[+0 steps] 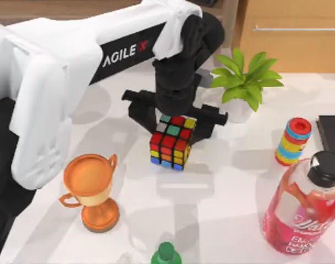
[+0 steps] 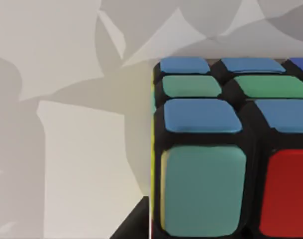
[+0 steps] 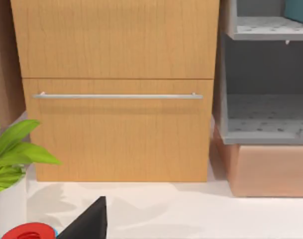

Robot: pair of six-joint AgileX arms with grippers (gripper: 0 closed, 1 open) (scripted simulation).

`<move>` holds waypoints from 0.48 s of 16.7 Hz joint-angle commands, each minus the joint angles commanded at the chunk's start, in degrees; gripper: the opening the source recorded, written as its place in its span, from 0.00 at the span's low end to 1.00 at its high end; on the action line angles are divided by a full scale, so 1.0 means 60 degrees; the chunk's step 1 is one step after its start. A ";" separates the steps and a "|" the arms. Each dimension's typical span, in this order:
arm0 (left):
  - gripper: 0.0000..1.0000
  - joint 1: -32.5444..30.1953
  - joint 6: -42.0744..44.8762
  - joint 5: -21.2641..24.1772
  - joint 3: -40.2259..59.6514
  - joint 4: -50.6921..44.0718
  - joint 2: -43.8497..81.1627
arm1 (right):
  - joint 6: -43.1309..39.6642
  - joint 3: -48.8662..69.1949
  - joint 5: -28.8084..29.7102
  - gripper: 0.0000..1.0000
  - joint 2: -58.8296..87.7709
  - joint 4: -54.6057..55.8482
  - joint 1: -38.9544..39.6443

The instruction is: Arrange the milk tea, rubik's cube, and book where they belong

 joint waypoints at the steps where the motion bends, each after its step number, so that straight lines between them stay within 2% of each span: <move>1: 0.25 0.0000 0.0000 0.0000 0.0000 0.0000 0.0000 | 0.0000 0.0000 0.0000 1.00 0.0000 0.0000 0.0000; 4: 0.02 0.0000 0.0000 0.0000 0.0000 0.0000 0.0000 | 0.0000 0.0000 0.0000 1.00 0.0000 0.0000 0.0000; 8: 0.00 0.0000 0.0000 0.0000 0.0000 0.0000 0.0000 | 0.0000 0.0000 0.0000 1.00 0.0000 0.0000 0.0000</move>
